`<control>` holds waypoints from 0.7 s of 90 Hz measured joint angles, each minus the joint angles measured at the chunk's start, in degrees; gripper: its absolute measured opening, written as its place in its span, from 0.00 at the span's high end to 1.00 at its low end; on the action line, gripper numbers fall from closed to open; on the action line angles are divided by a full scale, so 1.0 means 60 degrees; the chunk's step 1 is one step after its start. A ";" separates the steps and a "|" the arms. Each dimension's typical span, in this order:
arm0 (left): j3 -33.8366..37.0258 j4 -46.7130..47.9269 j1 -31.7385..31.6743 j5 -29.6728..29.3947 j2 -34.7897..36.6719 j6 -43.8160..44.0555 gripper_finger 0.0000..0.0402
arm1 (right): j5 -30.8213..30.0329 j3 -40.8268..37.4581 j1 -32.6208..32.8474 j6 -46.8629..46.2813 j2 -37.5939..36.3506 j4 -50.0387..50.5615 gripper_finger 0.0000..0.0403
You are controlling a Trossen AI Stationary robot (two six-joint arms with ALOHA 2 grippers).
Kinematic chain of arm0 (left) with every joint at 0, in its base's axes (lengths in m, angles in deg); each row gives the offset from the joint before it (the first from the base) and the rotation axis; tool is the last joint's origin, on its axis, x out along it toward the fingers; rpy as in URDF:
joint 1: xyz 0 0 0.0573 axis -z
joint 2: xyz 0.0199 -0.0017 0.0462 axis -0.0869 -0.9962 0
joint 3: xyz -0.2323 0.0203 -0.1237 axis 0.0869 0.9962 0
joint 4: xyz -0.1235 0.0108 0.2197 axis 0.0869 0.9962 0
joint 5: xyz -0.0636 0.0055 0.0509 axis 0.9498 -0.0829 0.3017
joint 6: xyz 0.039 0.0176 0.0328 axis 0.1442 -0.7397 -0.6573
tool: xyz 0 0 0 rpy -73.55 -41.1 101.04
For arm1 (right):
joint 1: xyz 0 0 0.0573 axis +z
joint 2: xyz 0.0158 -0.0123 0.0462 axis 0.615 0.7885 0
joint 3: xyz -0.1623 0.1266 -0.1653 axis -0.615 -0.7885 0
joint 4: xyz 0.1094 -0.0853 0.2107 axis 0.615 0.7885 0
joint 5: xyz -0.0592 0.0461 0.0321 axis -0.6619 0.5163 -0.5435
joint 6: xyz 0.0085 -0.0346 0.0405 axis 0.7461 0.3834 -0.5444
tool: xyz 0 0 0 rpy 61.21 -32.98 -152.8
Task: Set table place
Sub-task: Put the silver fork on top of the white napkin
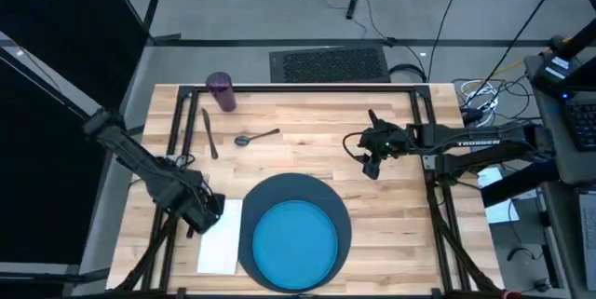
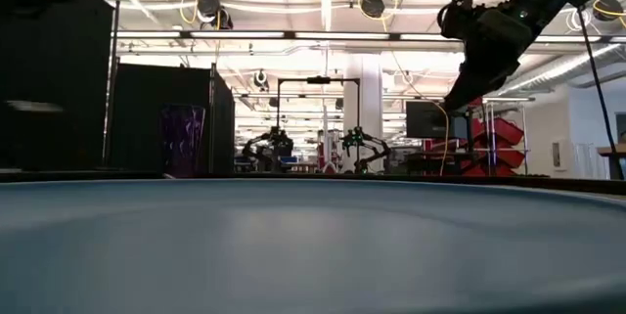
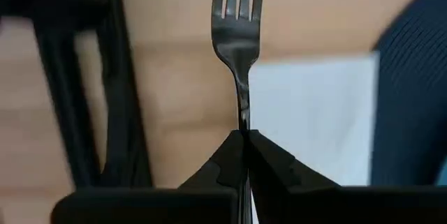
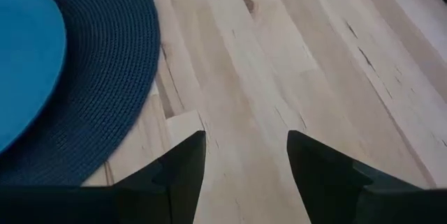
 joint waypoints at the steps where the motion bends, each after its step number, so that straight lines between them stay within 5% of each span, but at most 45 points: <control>1: -0.0002 -0.0096 0.0041 0.0048 -0.0065 0.0017 1.00 | 0.0000 0.0000 0.0000 -0.0002 0.0000 0.0025 0.54; 27: -0.0003 -0.3733 -0.0082 -0.0527 -0.2189 -0.0203 1.00 | -0.0004 0.0000 0.0000 0.0006 0.0000 0.0170 0.54; 63: -0.0003 -0.3512 0.0049 -0.0044 -0.2550 -0.0085 1.00 | -0.0004 0.0000 0.0000 -0.0034 0.0000 0.0115 0.54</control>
